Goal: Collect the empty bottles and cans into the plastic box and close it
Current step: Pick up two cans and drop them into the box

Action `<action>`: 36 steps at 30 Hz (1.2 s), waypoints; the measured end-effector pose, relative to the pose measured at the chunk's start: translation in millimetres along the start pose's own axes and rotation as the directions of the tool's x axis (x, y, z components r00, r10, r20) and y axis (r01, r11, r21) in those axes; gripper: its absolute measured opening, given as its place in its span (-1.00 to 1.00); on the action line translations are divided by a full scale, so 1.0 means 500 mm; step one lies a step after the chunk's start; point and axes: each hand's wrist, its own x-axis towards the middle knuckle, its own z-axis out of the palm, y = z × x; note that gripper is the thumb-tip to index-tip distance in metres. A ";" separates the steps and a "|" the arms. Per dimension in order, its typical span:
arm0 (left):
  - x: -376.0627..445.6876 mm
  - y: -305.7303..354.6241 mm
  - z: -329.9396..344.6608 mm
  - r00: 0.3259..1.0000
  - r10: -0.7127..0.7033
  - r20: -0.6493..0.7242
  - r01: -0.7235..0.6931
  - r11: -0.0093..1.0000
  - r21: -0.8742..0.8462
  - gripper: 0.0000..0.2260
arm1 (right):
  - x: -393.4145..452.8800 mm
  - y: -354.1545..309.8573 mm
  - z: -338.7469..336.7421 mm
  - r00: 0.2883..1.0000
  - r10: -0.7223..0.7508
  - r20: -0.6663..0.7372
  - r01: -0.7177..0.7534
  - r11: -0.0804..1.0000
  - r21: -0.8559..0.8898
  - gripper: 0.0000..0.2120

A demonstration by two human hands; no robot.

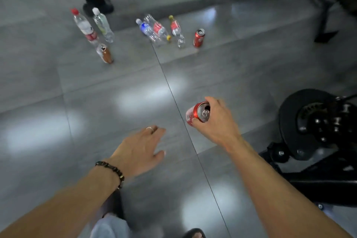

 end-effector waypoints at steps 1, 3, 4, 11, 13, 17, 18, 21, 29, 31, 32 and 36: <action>-0.009 -0.028 -0.046 1.000 -0.015 -0.004 0.015 1.000 -0.003 -0.55 | 0.015 -0.055 -0.017 1.000 -0.014 -0.006 0.014 1.000 -0.008 -0.34; -0.025 -0.090 -0.134 1.000 -0.030 0.001 0.030 1.000 0.008 -0.53 | 0.046 -0.161 -0.044 0.999 -0.034 -0.014 0.034 0.999 -0.024 -0.33; -0.031 -0.123 -0.174 1.000 -0.031 0.000 0.031 0.999 0.016 -0.53 | 0.062 -0.211 -0.055 0.999 -0.044 -0.020 0.044 0.999 -0.029 -0.34; -0.027 -0.351 -0.401 0.995 -0.087 -0.055 0.089 0.995 0.038 -0.54 | 0.204 -0.499 -0.047 0.995 -0.096 -0.038 0.096 0.995 -0.010 -0.39; 0.000 -0.408 -0.437 0.992 -0.107 -0.060 0.108 0.994 0.022 -0.53 | 0.258 -0.546 -0.025 0.994 -0.106 -0.027 0.106 0.994 -0.017 -0.41; 0.101 -0.521 -0.483 0.983 -0.170 -0.065 0.170 0.985 -0.014 -0.50 | 0.394 -0.604 0.042 0.992 -0.128 0.007 0.129 0.991 -0.041 -0.44; 0.135 -0.550 -0.488 0.979 -0.191 -0.066 0.189 0.982 -0.025 -0.49 | 0.435 -0.611 0.063 0.990 -0.139 0.018 0.140 0.989 -0.055 -0.45; 0.251 -0.646 -0.484 0.963 -0.265 -0.049 0.262 0.963 -0.063 -0.47 | 0.566 -0.625 0.134 0.988 -0.144 0.062 0.148 0.987 -0.070 -0.40; 0.566 -0.881 -0.363 0.926 -0.376 -0.017 0.372 0.921 -0.113 -0.47 | 0.897 -0.585 0.360 0.976 -0.164 0.146 0.179 0.978 -0.102 -0.38; 0.631 -0.928 -0.327 0.932 -0.359 -0.037 0.353 0.928 -0.116 -0.46 | 0.951 -0.568 0.408 0.976 -0.160 0.146 0.176 0.979 -0.102 -0.36; 0.660 -0.949 -0.309 0.934 -0.353 -0.056 0.345 0.932 -0.114 -0.44 | 0.974 -0.560 0.431 0.976 -0.161 0.147 0.177 0.979 -0.101 -0.36; 0.763 -1.022 -0.236 0.936 -0.341 -0.086 0.335 0.939 -0.080 -0.40 | 1.052 -0.539 0.513 0.972 -0.169 0.161 0.189 0.975 -0.114 -0.37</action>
